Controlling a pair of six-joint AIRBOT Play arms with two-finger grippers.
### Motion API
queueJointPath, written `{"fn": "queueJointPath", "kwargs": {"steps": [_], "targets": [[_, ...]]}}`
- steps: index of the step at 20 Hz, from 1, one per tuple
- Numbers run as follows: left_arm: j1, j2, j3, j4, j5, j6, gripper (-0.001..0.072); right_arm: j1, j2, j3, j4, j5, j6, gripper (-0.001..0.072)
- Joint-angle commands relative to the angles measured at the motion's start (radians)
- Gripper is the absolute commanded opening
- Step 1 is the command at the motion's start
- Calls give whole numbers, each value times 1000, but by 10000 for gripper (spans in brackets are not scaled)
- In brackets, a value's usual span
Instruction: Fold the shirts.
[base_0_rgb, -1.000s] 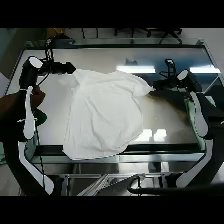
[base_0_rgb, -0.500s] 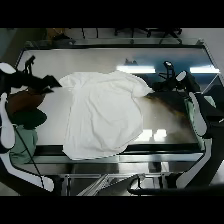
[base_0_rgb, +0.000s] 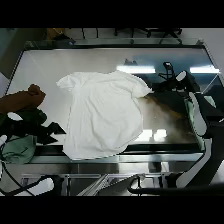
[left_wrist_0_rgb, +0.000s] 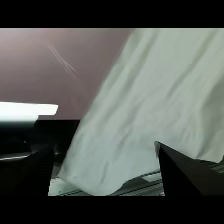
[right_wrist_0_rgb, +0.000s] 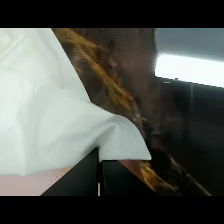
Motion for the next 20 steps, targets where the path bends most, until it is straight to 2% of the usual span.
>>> {"fn": "queueJointPath", "kwargs": {"steps": [1,3,4,6,7,8,10,13,17,20], "targets": [[-32,55,-177,10,58,18,687,1,0,0,10,0,-5,11],[-73,55,-228,-23,60,29,686,1,0,0,10,0,-31,11],[-90,54,-244,-55,60,42,646,1,0,0,10,0,-31,11],[-117,54,-249,-104,60,84,314,0,0,0,9,-1,-31,11],[-123,54,-233,-101,64,92,95,0,0,0,9,-2,-32,11],[-125,54,-202,-91,77,92,15,0,0,0,8,-1,-44,11],[-124,53,-102,-58,126,80,13,-2,8,0,-31,17,-44,10],[-125,-15,124,14,203,53,13,-14,48,-2,-112,143,10,6],[-181,-317,598,114,184,55,13,-10,152,-103,-182,411,107,6],[-236,-576,1031,164,132,22,14,22,350,-391,-192,447,179,6]]}}
